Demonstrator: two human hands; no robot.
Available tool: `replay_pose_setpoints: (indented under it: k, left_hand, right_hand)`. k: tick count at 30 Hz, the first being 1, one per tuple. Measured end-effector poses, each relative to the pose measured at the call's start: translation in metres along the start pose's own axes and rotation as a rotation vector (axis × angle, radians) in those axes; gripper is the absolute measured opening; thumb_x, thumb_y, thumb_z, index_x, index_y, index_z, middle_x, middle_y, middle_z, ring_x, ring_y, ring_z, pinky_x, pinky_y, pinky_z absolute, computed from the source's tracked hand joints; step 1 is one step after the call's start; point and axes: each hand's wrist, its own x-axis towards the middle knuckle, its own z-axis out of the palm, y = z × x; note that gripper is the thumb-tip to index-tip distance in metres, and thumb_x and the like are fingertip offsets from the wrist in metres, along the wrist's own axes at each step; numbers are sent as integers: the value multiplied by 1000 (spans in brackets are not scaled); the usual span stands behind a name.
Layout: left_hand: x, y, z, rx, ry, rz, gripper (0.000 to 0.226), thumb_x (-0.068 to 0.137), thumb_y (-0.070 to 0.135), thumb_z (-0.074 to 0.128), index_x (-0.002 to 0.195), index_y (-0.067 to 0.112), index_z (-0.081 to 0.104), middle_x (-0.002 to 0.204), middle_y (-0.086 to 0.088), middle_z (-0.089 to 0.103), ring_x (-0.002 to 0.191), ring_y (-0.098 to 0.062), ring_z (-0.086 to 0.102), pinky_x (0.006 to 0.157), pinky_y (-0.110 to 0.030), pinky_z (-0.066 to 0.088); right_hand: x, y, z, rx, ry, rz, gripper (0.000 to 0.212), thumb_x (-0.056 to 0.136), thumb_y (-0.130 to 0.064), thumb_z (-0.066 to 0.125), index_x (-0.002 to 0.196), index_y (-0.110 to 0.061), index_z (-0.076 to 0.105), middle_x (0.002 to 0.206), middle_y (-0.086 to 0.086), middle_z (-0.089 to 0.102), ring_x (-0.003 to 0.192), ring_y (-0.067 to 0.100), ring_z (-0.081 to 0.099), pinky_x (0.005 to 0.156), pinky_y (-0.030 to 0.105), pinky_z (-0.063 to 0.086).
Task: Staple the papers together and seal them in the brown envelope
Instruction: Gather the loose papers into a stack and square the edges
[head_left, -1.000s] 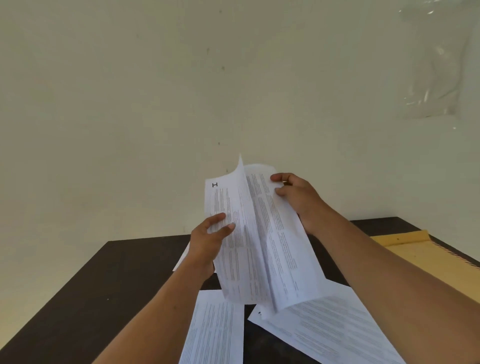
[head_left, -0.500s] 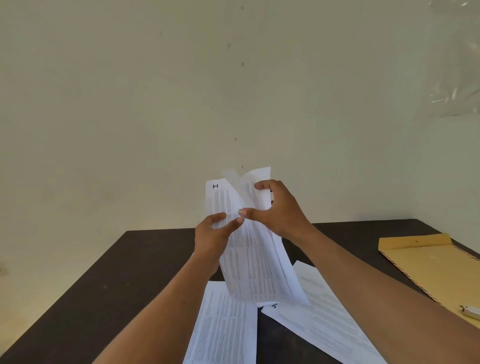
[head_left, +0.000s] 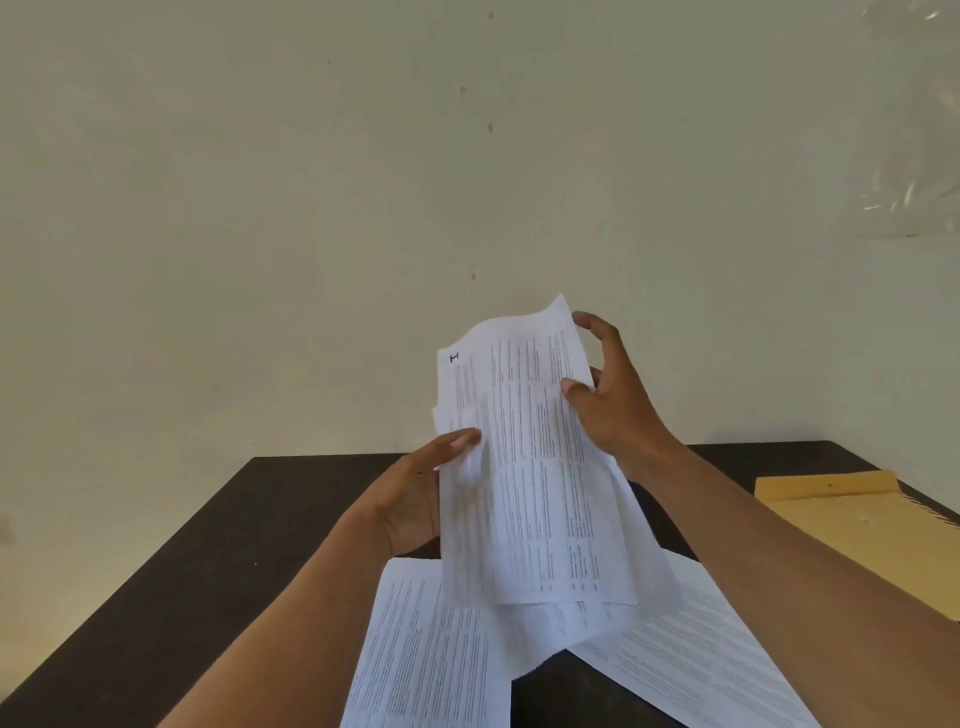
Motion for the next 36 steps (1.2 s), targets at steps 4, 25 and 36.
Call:
replay_pose_setpoints:
  k: [4,25,36]
  left_hand:
    - [7,-10,12,-15,150,16,23,87,7,70,109,11,74,118,-12,70,106,-34,66,97,-50,52]
    - [-2,-26,-113,349,459,-133,49,87,0,70,122,34,63,121,-10,58,91,-35,73,73,-55,61]
    - [31,-47,-118,462,589,-42,20,95,7,61,105,19,74,114,-4,66,90,-22,72,59,-29,60]
  right_hand:
    - [-5,8,-4,-65,54,-22,67,95,8,42,135,-46,42,148,-10,42,133,15,47,109,34,42]
    - [18,188,51,-948,-284,654,57,81,-59,63,123,-20,56,124,7,60,116,32,55,98,45,47]
    - [9,206,91,-1039,-131,529,35,90,-36,68,121,-23,59,124,7,58,118,32,48,97,42,41]
